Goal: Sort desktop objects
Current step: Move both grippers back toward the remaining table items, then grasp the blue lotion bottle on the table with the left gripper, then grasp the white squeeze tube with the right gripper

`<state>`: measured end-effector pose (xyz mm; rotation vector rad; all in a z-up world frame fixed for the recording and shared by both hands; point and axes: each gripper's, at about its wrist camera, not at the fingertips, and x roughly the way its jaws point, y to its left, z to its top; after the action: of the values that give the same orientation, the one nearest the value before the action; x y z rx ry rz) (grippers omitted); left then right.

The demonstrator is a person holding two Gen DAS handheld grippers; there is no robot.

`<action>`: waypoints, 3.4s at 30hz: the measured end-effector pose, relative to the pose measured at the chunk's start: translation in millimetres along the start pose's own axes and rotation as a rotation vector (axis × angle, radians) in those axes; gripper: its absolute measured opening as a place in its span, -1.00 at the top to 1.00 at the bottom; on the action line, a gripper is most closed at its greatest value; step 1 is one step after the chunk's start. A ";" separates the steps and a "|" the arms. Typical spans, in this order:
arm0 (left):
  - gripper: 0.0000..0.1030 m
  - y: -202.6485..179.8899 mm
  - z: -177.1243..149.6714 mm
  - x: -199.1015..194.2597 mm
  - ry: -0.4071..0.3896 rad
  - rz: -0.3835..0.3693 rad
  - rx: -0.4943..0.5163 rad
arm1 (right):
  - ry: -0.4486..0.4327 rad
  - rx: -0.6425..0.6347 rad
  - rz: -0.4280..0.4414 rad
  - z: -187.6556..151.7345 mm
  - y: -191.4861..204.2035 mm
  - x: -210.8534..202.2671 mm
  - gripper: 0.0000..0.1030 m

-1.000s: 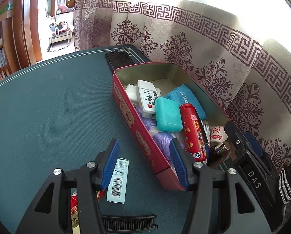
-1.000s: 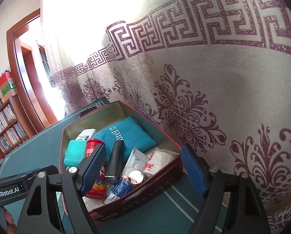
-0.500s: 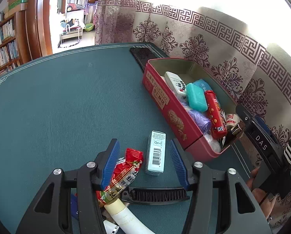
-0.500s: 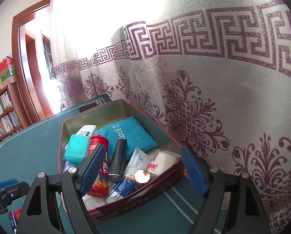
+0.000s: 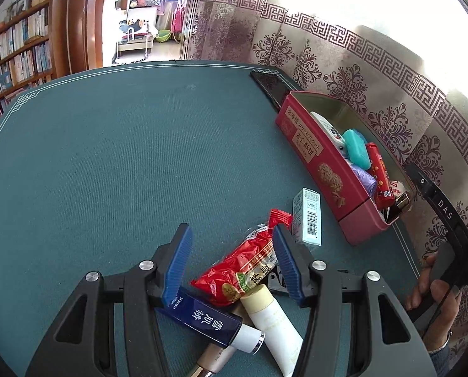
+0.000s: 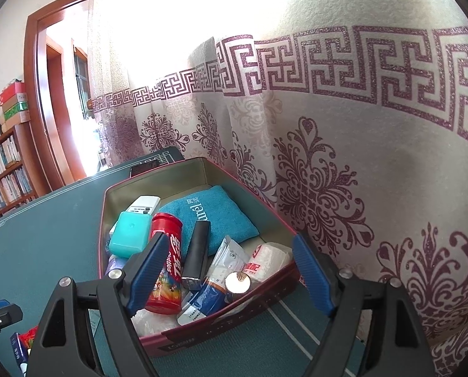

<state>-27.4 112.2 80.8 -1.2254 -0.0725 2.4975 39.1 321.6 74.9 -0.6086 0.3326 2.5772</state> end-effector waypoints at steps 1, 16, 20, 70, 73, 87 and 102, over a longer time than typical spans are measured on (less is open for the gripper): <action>-0.10 3.4 -1.5 0.0 0.002 0.000 -0.007 | 0.000 0.002 0.018 -0.6 0.6 -3.4 -0.62; -0.10 19.5 -27.0 -7.1 0.049 0.004 -0.044 | 0.109 -0.063 0.355 -34.0 44.0 -58.8 -0.69; -0.10 19.3 -36.5 -14.4 0.049 0.026 -0.049 | 0.163 -0.106 0.418 -48.4 59.9 -64.4 -0.70; -0.39 33.0 -36.7 5.1 0.129 0.192 -0.082 | 0.366 -0.264 0.566 -79.5 110.6 -60.4 -0.71; 0.06 28.5 -38.6 3.5 0.109 0.238 -0.050 | 0.386 -0.266 0.559 -81.1 111.5 -56.3 -0.71; 0.39 39.4 -41.0 -19.5 0.019 0.201 -0.108 | 0.510 -0.432 0.570 -94.1 152.0 -39.1 -0.08; 0.39 42.5 -41.7 -10.2 0.024 0.185 -0.117 | 0.543 -0.417 0.627 -96.7 154.2 -24.2 0.43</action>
<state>-1.8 64.5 54.1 -1.3658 -0.1054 2.6689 17.0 147.4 21.0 -1.5843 0.1662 3.0540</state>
